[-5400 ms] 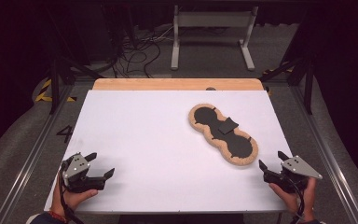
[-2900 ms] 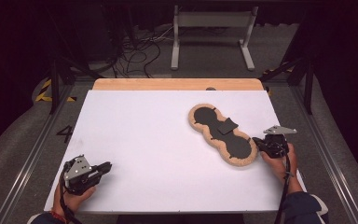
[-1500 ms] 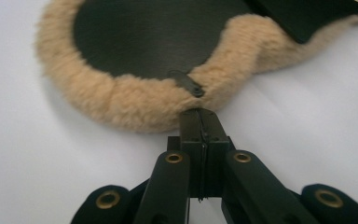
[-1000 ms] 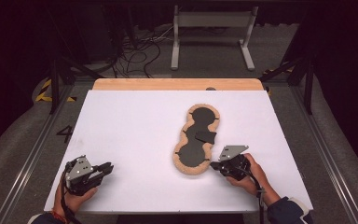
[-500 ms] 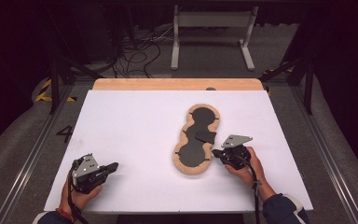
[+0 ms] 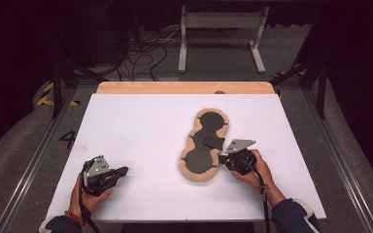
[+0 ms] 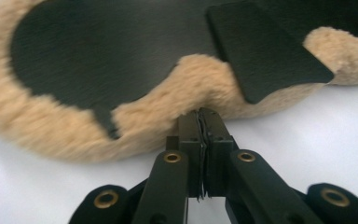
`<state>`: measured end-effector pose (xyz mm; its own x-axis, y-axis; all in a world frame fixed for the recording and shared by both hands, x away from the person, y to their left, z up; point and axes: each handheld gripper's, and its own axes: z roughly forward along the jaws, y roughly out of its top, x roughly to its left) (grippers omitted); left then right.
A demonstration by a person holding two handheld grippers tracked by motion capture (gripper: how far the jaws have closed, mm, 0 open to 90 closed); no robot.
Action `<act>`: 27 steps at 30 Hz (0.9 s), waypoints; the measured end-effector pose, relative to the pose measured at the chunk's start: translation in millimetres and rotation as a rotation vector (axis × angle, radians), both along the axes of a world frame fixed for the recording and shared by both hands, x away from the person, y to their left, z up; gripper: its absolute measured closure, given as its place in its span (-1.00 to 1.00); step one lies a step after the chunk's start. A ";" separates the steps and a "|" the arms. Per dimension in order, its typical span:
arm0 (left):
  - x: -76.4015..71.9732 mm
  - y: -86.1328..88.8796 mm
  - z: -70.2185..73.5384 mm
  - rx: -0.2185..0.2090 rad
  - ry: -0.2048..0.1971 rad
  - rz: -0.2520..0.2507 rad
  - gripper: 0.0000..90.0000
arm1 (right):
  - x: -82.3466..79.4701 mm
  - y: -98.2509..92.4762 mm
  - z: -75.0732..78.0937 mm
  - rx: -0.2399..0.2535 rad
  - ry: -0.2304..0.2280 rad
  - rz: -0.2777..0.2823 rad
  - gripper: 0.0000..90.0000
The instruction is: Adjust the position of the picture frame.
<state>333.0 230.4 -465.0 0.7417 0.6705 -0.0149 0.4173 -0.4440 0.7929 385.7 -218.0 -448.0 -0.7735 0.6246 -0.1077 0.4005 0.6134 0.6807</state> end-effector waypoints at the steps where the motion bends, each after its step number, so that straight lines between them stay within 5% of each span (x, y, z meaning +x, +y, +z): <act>1: 0.8 -2.8 0.4 0.005 -0.003 -0.014 0.95 | 3.5 0.3 -2.6 0.010 0.013 -0.011 0.99; 11: 17.3 -28.7 0.5 0.030 0.006 -0.046 0.93 | 3.3 6.3 -3.0 0.027 0.038 0.064 1.00; 14: 19.6 -31.8 -0.2 0.037 0.008 -0.052 0.93 | 1.1 14.9 -3.3 0.034 0.054 0.116 1.00; 27: 24.4 -36.0 -1.1 0.043 0.032 -0.054 0.99 | -6.3 59.8 -4.0 0.013 0.049 0.180 1.00</act>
<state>357.4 194.4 -466.1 0.7765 0.6300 -0.0112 0.4169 -0.5003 0.7589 379.4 -158.2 -452.0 -0.8772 0.4764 -0.0598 0.3179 0.6696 0.6713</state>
